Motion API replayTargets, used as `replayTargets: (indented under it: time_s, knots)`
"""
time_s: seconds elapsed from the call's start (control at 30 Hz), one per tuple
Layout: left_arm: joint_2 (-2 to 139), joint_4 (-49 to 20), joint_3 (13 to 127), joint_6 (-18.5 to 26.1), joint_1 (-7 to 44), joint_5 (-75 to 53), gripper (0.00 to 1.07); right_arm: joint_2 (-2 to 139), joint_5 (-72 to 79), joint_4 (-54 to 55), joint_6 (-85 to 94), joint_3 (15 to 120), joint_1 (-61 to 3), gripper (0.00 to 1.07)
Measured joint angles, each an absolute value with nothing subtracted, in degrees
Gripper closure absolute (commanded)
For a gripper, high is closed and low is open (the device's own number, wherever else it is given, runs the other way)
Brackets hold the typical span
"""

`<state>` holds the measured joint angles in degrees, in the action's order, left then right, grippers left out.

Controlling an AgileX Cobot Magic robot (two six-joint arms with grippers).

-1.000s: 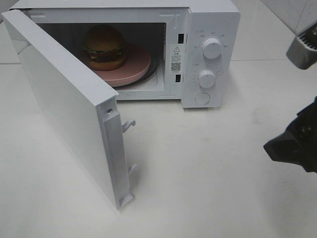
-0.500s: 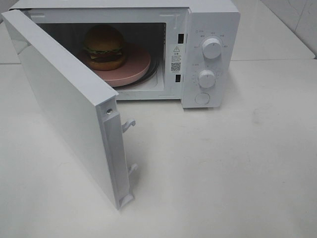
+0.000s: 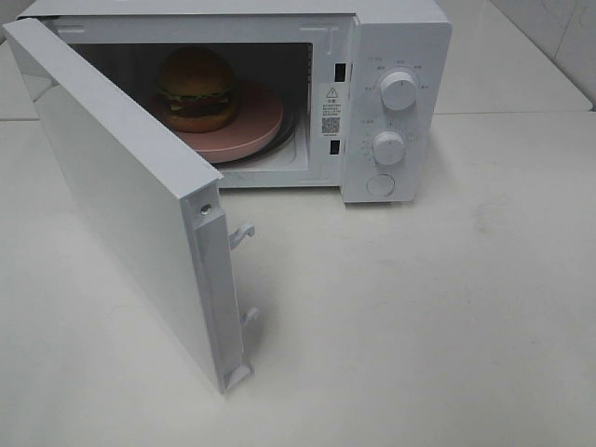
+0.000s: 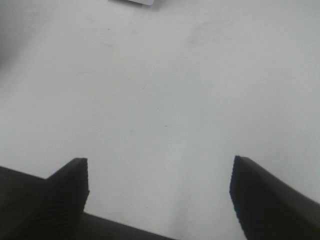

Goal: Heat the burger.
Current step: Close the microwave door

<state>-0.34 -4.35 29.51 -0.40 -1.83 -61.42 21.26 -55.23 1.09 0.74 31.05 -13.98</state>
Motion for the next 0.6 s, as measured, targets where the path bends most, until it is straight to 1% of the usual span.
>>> replayTargets:
  time_s: [0.07,0.17,0.23,0.6]
  knots:
    - [-0.3,-4.4,29.5,-0.4,-1.8,-61.4,0.07,17.0,-55.7,1.1,0.7,29.8,-11.5,0.31]
    - [-0.3,-4.4,29.5,-0.4,-1.8,-61.4,0.07,15.9,-55.9,1.1,0.7,29.6,-10.9,0.31]
    - [-0.3,-4.4,29.5,-0.4,-1.8,-61.4,0.07,10.8,-56.5,1.3,0.5,28.8,-8.6,0.31]
    - [-0.3,-4.4,29.5,-0.4,-1.8,-61.4,0.07,0.2,-56.8,1.3,0.5,28.7,-7.7,0.31]
